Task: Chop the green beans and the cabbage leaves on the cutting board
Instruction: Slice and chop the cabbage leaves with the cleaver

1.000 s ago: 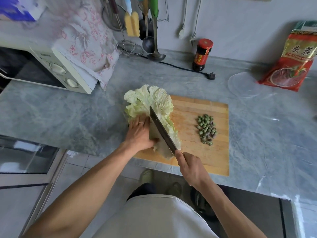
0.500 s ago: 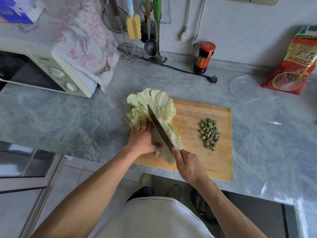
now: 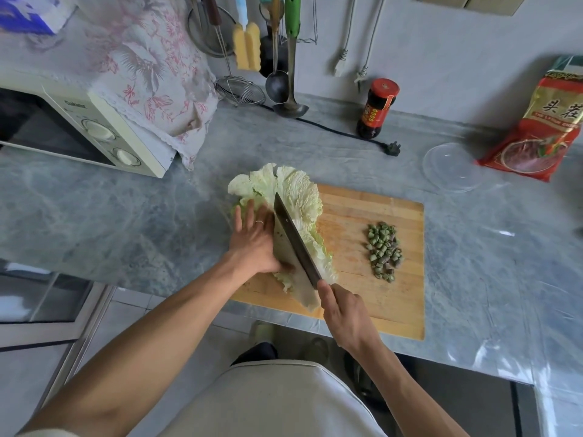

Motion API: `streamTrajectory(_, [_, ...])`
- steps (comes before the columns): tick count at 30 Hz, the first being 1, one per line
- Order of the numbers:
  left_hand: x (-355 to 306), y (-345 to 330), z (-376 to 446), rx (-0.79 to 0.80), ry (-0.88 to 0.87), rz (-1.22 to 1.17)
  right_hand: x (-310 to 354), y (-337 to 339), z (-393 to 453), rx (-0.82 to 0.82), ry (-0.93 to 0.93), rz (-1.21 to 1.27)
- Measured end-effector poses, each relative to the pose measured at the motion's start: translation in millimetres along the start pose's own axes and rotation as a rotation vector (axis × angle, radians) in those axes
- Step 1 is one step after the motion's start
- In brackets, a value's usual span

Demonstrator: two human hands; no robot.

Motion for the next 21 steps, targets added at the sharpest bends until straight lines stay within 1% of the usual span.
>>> streamTrajectory(2, [2,-3,-3,0.03,0.017,0.023,0,0,-1,-0.01,0.001,0.003])
streamTrajectory(6, [6,-3,-8,0.016,0.052,0.024,4,3,1,-0.008,-0.01,0.001])
streamTrajectory(10, [8,-5,-5,0.047,0.052,0.047,17,9,2,-0.034,0.03,0.031])
streamTrajectory(13, [7,-5,-4,0.049,0.056,0.055,15,14,8,-0.072,-0.009,0.079])
streamTrajectory(17, [8,-9,-5,0.053,0.059,0.032,19,13,9,-0.022,0.014,0.059])
streamTrajectory(21, [8,-12,-5,0.054,0.051,0.018,23,11,12,-0.001,-0.006,0.048])
Point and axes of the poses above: each hand's wrist, its own z-axis towards the middle knuckle, its own y-axis out of the back of the hand, x = y × z, the point moved 7 cm from there along z, towards the middle knuckle, and after that the axes turned 11 degrees about y, right-handed, at the moved point
